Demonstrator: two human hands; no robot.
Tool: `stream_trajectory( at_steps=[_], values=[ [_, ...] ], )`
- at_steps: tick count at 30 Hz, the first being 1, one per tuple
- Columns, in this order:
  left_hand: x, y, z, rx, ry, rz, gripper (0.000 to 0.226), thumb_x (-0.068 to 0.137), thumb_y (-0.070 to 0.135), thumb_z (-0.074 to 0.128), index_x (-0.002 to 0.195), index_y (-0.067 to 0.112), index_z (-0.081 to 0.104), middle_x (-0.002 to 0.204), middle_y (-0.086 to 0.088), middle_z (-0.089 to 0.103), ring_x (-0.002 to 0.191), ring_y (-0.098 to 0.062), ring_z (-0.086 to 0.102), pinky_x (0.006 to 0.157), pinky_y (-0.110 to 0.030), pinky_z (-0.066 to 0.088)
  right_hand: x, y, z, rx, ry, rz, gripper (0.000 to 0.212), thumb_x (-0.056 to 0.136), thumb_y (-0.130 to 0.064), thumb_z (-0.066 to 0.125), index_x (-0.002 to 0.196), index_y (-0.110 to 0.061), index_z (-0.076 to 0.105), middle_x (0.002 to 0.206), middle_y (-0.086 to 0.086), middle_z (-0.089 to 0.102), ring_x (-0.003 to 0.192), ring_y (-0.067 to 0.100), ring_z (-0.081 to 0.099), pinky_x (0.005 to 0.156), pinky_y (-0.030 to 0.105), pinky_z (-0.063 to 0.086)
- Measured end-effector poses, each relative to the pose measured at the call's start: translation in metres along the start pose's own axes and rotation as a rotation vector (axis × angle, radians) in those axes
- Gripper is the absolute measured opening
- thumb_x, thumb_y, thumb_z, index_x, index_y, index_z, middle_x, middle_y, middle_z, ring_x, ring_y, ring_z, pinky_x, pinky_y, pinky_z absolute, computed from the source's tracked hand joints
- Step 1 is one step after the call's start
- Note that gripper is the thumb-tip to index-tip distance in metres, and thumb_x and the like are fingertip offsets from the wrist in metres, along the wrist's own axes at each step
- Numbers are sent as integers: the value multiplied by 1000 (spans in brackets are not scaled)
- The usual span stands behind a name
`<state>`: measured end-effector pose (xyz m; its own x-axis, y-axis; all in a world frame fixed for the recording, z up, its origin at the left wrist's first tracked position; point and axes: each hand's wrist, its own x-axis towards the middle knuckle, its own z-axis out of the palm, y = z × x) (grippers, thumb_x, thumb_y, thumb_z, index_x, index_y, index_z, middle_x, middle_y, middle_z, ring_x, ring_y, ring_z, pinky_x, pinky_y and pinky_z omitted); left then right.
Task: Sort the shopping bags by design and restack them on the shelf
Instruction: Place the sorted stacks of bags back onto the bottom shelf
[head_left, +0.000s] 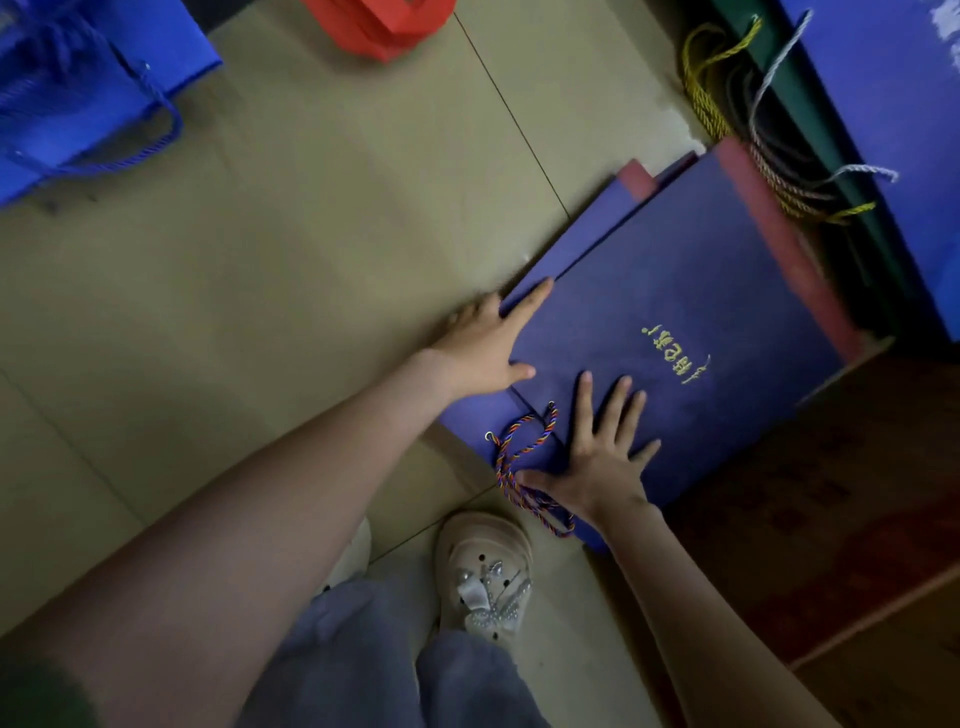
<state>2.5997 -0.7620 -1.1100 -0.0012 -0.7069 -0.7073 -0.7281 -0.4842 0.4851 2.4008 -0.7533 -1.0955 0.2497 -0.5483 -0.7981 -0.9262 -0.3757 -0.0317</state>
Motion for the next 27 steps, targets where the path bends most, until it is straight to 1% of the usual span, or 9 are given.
stream_trajectory(
  at_steps=[4, 7, 9, 11, 14, 16, 19, 23, 27],
  values=[
    [-38, -31, 8, -165, 75, -130, 98, 85, 28, 67, 149, 38, -7, 112, -27, 48, 112, -40, 48, 94, -36, 37, -4, -25, 9, -63, -77, -152, 138, 55, -76, 66, 129, -34, -42, 150, 14, -34, 137, 40, -29, 101, 73, 9],
    [-76, -72, 20, -243, 212, -305, 99, 85, 23, 68, 149, 38, -6, 115, -29, 50, 111, -42, 49, 94, -37, 36, -5, -58, 13, 0, -112, -334, 117, 64, -80, 53, 137, -43, -31, 150, 6, -37, 136, 32, -34, 102, 72, -3],
    [-101, -102, 33, -282, 264, -421, 105, 83, 23, 70, 147, 39, -12, 120, -31, 49, 113, -42, 50, 97, -40, 39, -3, -75, 11, 77, -66, -477, 91, 73, -80, 28, 147, -42, -9, 155, -2, -25, 140, 21, -28, 107, 63, -10],
    [-120, -124, 41, -375, 283, -514, 112, 82, 22, 73, 145, 38, -19, 132, -30, 43, 123, -40, 45, 103, -41, 36, 0, -82, 5, 234, 138, -530, 75, 84, -65, 26, 150, -29, 21, 159, 1, 8, 146, 19, 2, 115, 52, 0],
    [-128, -142, 33, -530, 308, -533, 125, 74, 27, 80, 145, 34, -23, 155, -16, 14, 141, -29, 20, 113, -38, 21, 21, -72, -8, 440, 525, -239, 79, 83, -46, 55, 148, -11, 27, 152, 16, 28, 140, 30, 24, 113, 47, 22],
    [-116, -151, 16, -643, 347, -527, 134, 61, 45, 83, 146, 35, -21, 157, -7, 7, 143, -21, 13, 116, -37, 18, 43, -62, -18, 634, 441, -2, 107, 72, -50, 72, 151, -7, 13, 155, 18, 19, 143, 30, 16, 116, 45, 15],
    [-96, -151, -6, -799, 473, -531, 145, 42, 70, 76, 147, 34, -16, 158, 2, 5, 144, -14, 15, 117, -40, 21, 66, -60, -25, 768, 267, 12, 127, 48, -63, 77, 145, -4, 19, 149, 15, 30, 138, 29, 29, 113, 47, 26],
    [-92, -140, -3, -690, 468, -545, 139, 61, 43, 85, 147, 24, -22, 156, -10, 2, 143, -22, 11, 114, -33, 17, 60, -69, -22, 790, 244, 7, 114, 43, -50, 81, 136, -7, 31, 138, 11, 44, 127, 29, 42, 104, 48, 37],
    [-104, -138, -1, -645, 492, -498, 133, 67, 32, 84, 147, 28, -22, 145, -10, 13, 135, -22, 28, 98, -19, 23, 55, -64, -13, 964, 207, -12, 89, 43, -44, 81, 122, -27, 43, 124, -2, 57, 115, 22, 55, 95, 51, 46]
  ],
)
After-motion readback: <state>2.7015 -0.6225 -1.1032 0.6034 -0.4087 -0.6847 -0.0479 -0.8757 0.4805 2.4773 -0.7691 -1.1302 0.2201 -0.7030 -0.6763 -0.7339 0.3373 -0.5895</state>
